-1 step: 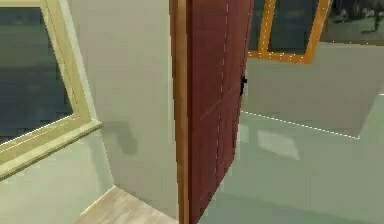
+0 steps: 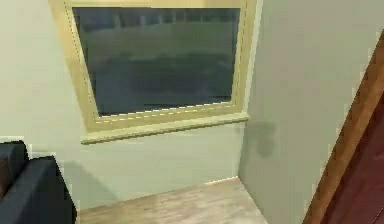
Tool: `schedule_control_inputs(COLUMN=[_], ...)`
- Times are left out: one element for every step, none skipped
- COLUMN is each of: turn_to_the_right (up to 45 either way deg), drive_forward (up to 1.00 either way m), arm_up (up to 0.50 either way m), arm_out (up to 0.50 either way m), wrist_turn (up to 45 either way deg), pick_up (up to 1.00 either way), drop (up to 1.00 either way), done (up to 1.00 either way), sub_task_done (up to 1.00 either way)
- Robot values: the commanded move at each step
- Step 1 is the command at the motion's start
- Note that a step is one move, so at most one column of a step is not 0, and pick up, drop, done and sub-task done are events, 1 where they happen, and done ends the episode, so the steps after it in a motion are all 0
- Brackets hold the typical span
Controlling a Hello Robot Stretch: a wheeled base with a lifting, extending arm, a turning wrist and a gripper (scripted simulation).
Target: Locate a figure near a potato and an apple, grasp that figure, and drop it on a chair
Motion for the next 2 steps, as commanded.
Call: schedule_control_inputs(turn_to_the_right=[-45.0, -45.0], drive_forward=[0.00, 0.00], arm_up=[0.00, 0.00], arm_out=[0.00, 0.00], wrist_turn=[0.0, 0.0], pick_up=[0.00, 0.00], drop=[0.00, 0.00], done=[0.00, 0.00], sub_task_done=[0.00, 0.00])
